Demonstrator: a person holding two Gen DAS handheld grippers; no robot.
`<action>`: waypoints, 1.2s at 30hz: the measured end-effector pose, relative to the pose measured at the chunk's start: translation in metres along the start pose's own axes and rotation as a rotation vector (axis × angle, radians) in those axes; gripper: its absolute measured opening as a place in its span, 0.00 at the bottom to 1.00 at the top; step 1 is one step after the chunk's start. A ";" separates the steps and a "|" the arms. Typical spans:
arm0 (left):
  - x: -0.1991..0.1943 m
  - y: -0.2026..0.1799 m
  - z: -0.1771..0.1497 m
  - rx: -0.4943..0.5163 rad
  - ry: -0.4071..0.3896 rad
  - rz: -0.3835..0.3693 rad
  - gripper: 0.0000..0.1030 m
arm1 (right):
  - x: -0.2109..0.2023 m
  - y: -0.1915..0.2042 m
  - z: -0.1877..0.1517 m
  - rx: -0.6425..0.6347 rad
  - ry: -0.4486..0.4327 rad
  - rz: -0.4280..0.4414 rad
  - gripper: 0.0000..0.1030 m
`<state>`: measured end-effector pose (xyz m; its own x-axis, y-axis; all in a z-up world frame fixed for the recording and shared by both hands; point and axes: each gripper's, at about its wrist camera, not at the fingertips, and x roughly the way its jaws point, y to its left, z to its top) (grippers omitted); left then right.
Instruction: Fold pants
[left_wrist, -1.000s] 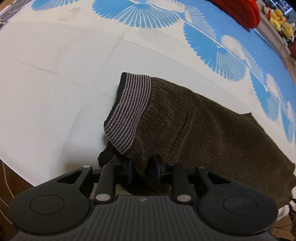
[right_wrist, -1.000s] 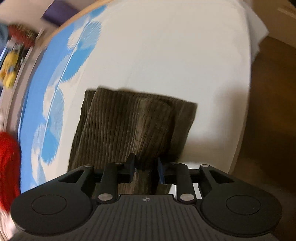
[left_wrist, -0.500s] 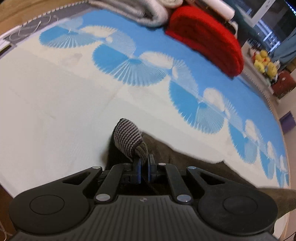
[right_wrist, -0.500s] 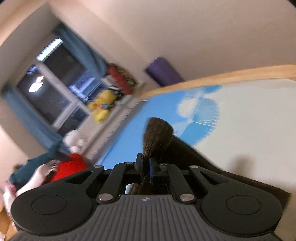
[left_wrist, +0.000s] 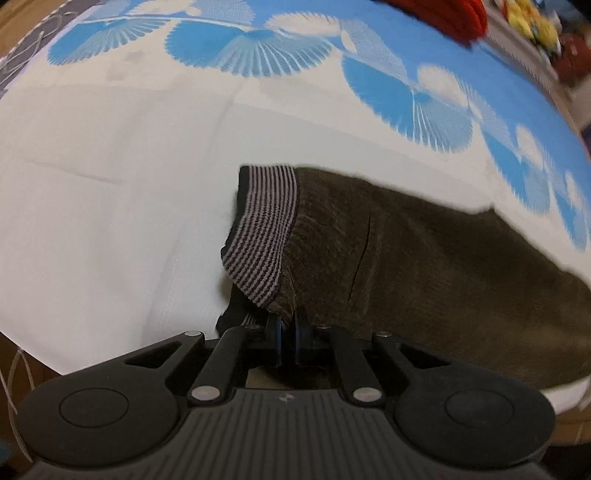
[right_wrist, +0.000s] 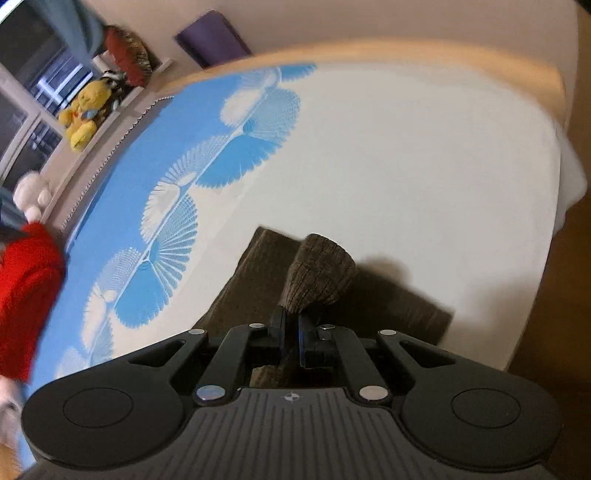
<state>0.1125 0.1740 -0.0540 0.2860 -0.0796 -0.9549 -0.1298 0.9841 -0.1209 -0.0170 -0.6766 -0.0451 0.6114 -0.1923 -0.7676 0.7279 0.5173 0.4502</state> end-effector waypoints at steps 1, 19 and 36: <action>0.005 -0.004 -0.003 0.047 0.026 0.019 0.07 | 0.008 -0.005 -0.002 -0.001 0.041 -0.084 0.05; -0.013 -0.063 0.005 0.315 -0.097 -0.080 0.46 | 0.045 0.014 -0.001 -0.195 0.028 -0.133 0.27; 0.022 -0.069 0.012 0.317 0.052 0.086 0.56 | 0.104 0.004 0.047 -0.224 0.019 0.060 0.55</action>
<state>0.1389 0.1065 -0.0638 0.2373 0.0058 -0.9714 0.1526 0.9873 0.0432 0.0642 -0.7340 -0.1017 0.6438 -0.1413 -0.7520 0.6020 0.7002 0.3838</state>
